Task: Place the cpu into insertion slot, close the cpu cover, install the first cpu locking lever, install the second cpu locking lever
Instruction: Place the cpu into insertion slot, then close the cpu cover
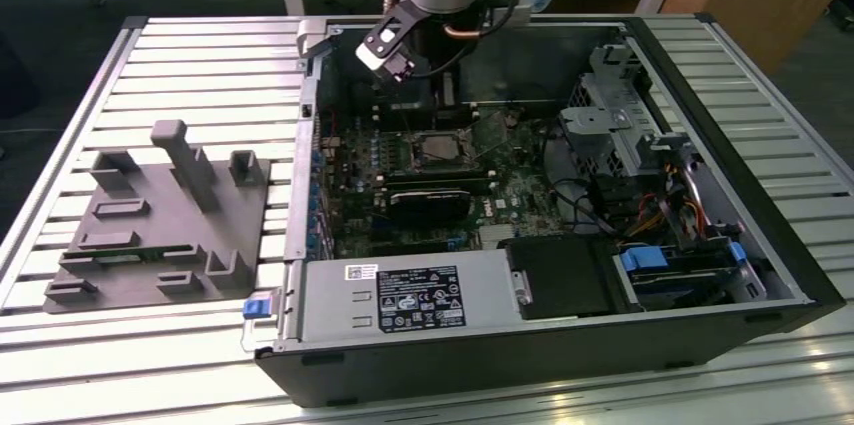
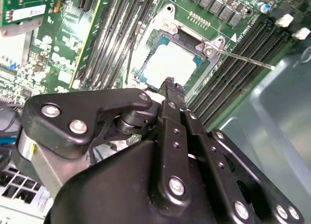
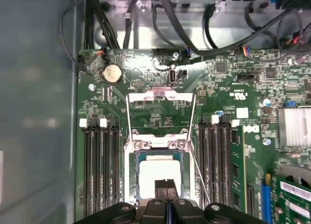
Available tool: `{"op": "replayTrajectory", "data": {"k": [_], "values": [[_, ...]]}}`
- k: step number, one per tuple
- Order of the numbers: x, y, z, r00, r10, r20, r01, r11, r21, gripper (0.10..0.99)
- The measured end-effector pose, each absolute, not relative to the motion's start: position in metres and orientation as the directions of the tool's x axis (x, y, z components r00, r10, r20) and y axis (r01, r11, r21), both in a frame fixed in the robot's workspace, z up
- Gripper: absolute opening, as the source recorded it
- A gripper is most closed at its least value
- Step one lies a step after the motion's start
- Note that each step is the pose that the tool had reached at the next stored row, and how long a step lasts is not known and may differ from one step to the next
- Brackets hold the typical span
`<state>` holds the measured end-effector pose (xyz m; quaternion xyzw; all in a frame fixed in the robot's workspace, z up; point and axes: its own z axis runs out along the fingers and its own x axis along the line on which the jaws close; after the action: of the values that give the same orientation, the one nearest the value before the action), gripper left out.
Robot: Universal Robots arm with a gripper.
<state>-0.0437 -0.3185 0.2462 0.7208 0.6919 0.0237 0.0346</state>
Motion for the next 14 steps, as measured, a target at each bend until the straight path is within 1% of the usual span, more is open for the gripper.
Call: {"op": "replayTrajectory", "data": {"k": [14], "values": [[-0.0437, -0.3185, 0.2503, 0.042, 0.999, -0.014, 0.996, -0.04, 0.084, 0.106]]}}
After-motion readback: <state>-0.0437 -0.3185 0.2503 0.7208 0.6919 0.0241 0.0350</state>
